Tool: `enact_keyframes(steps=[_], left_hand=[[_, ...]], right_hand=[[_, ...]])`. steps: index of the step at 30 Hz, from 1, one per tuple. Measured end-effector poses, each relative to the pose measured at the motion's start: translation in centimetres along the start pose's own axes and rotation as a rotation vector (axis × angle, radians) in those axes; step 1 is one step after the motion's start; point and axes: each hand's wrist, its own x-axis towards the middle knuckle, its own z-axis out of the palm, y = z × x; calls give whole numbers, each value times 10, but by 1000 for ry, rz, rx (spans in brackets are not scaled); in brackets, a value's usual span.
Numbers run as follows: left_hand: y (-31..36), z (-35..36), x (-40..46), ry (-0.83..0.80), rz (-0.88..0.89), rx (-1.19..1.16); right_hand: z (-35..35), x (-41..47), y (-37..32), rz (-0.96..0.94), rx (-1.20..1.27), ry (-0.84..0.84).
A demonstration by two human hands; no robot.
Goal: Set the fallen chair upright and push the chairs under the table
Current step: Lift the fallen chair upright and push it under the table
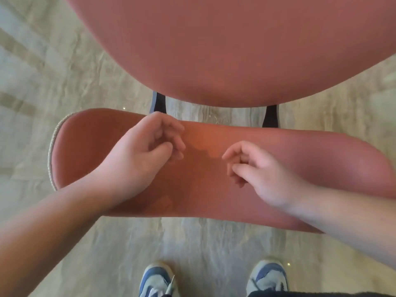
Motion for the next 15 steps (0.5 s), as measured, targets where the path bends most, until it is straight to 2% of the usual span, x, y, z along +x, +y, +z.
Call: enact_keyframes(steps=[3,7,13,15], left_hand=[[-27,36,-9,-64,-160,-172],[-70,84,-41,-216,-469,-423],[-133,111,-62,-177,-860,-878],[-151,116,-70,-162,-1009,-918]], right_hand=[[19,7,30,78,91,0],[46,-6,80,209,197,-67],[61,-24,153,438,393,-73],[62,-31,171,558,480,-50]])
